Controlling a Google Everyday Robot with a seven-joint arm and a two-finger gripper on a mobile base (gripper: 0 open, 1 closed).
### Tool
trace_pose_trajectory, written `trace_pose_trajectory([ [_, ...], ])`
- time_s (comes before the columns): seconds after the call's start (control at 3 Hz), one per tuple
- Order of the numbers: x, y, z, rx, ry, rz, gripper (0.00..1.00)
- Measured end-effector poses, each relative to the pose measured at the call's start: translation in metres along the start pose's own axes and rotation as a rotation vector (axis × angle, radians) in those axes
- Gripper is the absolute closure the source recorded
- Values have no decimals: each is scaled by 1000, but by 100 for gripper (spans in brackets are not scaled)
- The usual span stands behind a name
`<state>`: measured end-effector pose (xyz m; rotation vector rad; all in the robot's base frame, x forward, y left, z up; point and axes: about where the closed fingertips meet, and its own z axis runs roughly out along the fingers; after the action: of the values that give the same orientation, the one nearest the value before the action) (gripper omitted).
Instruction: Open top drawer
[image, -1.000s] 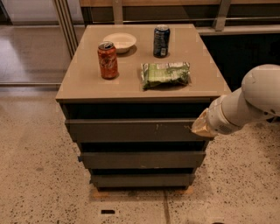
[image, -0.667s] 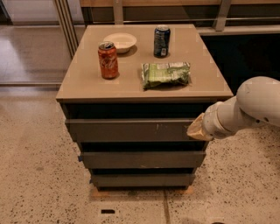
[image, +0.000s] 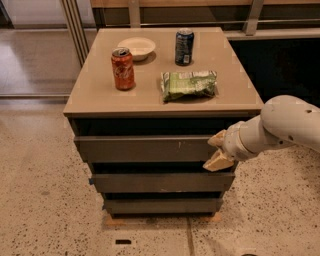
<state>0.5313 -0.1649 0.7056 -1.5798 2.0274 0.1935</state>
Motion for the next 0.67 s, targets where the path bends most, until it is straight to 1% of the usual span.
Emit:
trace_pose_trajectory([
  [0.33, -6, -3, 10, -12, -17, -11, 0],
  [0.67, -13, -8, 23, -26, -28, -26, 0],
])
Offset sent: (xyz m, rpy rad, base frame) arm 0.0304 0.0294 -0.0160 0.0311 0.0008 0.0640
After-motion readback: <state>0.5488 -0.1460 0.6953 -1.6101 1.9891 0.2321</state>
